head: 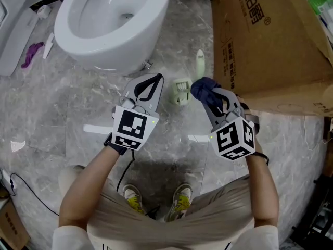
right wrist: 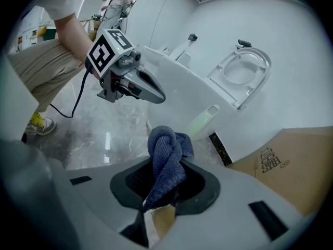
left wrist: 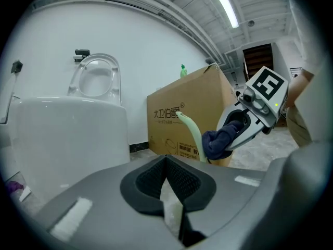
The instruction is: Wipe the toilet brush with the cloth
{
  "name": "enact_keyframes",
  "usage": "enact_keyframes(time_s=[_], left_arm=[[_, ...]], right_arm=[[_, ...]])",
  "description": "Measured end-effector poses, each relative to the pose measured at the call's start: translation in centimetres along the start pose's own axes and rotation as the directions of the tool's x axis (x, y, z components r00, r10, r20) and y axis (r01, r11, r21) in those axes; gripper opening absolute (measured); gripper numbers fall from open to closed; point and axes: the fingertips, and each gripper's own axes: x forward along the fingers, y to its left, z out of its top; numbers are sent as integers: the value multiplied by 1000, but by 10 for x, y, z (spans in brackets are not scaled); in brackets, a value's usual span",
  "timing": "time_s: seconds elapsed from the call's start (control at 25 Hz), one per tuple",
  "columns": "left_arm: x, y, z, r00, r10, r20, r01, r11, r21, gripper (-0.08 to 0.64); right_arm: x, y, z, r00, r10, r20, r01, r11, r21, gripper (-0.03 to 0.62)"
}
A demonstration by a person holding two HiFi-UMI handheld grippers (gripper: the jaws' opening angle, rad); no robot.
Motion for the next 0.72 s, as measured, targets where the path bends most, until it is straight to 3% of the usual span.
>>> enact_keyframes(time_s=[0.72], left_arm=[[-5, -9, -7, 999, -35, -34, 36, 999, 18, 2]], right_arm=[[27, 23, -11, 996, 69, -54, -68, 998, 10, 103]])
